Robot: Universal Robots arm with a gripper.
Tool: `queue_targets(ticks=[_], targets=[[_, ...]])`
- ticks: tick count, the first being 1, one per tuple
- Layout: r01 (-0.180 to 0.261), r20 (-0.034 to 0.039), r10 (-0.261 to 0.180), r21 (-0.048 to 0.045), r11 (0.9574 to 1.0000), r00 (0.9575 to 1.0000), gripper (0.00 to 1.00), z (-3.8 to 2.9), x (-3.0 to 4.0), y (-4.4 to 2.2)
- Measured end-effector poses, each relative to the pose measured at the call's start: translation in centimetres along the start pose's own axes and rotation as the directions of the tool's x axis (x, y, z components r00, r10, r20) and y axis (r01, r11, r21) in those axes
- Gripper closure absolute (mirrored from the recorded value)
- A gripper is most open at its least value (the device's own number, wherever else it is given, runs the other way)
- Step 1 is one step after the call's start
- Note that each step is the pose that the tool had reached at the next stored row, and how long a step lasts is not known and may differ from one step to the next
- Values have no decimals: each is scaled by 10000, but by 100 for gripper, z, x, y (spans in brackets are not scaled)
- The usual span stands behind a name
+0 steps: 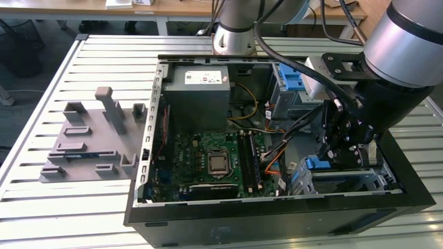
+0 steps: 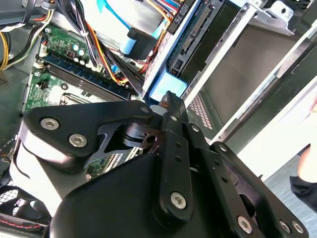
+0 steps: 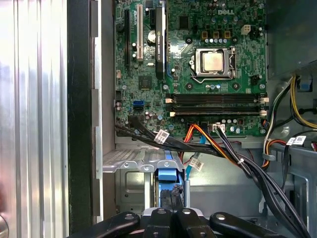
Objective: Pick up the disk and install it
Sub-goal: 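Insert the first disk wire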
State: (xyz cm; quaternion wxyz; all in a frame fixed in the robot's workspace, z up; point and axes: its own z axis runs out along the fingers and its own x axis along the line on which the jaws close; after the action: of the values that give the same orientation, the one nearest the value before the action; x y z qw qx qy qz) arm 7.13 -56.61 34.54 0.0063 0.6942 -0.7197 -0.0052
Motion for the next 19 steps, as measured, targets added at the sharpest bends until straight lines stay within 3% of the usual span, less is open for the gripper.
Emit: queue_targets(ticks=[6,12,19], targets=[[1,2,-1,0,10000,10000,89,1,0,-10],[1,0,-1,0,10000,10000,89,-2,-4,-96],[0,-1,0,6,10000,10000,89,-115,-4,-96]])
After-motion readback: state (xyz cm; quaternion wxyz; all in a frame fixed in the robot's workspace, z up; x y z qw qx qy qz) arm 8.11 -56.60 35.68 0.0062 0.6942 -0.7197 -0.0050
